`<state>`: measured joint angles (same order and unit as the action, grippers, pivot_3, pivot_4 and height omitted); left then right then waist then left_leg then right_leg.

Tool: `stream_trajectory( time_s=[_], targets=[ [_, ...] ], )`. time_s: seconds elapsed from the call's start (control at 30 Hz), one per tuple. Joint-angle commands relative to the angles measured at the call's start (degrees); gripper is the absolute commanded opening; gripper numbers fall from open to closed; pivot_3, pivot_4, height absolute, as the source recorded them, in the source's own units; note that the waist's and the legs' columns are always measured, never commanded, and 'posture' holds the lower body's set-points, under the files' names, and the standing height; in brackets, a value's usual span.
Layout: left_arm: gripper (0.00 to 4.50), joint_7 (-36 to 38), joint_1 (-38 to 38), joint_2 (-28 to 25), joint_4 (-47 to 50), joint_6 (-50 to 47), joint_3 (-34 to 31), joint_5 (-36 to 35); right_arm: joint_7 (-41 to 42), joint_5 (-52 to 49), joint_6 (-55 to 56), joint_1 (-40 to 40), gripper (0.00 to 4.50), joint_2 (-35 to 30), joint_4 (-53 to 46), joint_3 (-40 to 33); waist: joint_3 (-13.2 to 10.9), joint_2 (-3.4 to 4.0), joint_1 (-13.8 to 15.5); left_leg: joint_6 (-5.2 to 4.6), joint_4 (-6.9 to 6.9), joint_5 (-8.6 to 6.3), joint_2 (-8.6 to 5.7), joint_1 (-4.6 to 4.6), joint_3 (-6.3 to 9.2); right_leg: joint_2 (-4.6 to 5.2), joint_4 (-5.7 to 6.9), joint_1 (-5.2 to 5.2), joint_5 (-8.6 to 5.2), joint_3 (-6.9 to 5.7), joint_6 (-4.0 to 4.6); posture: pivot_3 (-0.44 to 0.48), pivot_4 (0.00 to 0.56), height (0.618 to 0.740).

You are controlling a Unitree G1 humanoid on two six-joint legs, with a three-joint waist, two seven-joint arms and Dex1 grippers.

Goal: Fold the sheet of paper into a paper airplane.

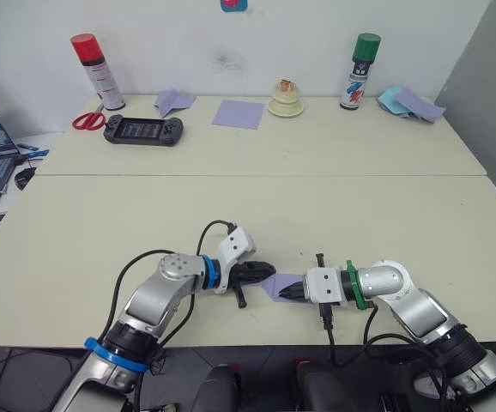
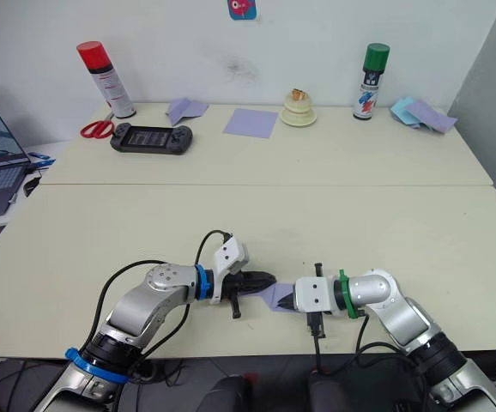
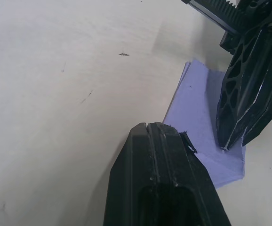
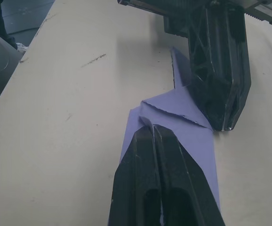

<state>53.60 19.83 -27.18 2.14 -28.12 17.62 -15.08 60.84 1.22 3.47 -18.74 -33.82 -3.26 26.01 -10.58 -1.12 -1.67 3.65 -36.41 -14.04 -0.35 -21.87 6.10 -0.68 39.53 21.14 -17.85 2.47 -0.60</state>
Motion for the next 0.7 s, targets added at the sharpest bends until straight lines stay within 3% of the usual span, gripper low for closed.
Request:
stream_trajectory(
  time_s=[0.03,0.07,0.17,0.3,0.53,0.63,0.7],
  targets=[
    [0.0,1.1,-1.5,-0.3,-1.9,0.2,2.2,1.7,-0.7,1.6,-0.7,1.1,0.02,-0.4,0.3,-0.2,0.0,0.01,0.0,0.0,0.0,0.0,0.0,0.0,0.0,0.0,0.0,0.0,0.0,0.0,0.0,0.0,0.15,0.74],
    [0.0,1.0,-1.5,-0.2,-2.6,0.5,2.4,2.0,-1.1,0.9,-1.2,1.2,0.02,-0.1,-0.2,-0.8,0.0,0.0,0.0,0.0,0.0,0.0,0.0,0.0,0.0,0.0,0.0,0.0,0.0,0.0,0.0,0.0,0.15,0.74],
    [0.0,0.8,-1.5,0.2,-4.3,1.5,3.0,2.8,-1.5,-0.4,-3.0,1.5,0.63,-0.2,-2.2,-2.0,0.0,0.02,0.0,0.0,0.0,0.0,0.0,0.0,0.0,0.0,0.0,-0.01,0.0,0.0,0.0,0.0,0.15,0.74],
    [0.0,0.5,-1.5,1.0,-6.1,2.6,3.4,3.7,-0.1,-4.3,-9.8,3.6,1.99,-2.4,-10.2,-4.8,0.1,0.05,0.2,0.0,0.0,0.0,-0.03,0.0,0.0,0.01,-0.02,-0.03,0.0,0.01,0.0,0.0,0.15,0.74],
    [0.0,0.7,-2.1,0.9,-7.2,4.9,4.1,5.6,-5.8,-20.4,-29.8,5.7,1.99,1.2,-24.2,-13.4,0.1,0.06,0.2,0.0,-0.01,0.0,-0.03,0.01,0.08,0.02,0.0,-0.07,0.0,-0.04,-0.01,0.0,0.15,0.74],
    [0.0,0.7,-2.0,0.8,-7.6,5.7,4.2,6.1,-10.9,-15.2,-30.3,4.8,1.39,3.3,-21.2,-11.1,0.3,0.01,0.1,-0.01,-0.01,0.01,-0.02,0.04,0.07,0.02,-0.01,-0.08,0.01,-0.03,-0.01,0.0,0.15,0.74],
    [0.0,0.7,-1.9,0.8,-7.9,6.4,4.4,6.6,-13.1,-11.1,-29.0,4.3,0.69,4.1,-17.7,-8.2,0.4,0.01,0.1,-0.01,-0.01,0.01,-0.05,0.04,0.03,0.03,-0.02,-0.08,0.01,0.0,-0.01,0.0,0.15,0.74]
  ],
)
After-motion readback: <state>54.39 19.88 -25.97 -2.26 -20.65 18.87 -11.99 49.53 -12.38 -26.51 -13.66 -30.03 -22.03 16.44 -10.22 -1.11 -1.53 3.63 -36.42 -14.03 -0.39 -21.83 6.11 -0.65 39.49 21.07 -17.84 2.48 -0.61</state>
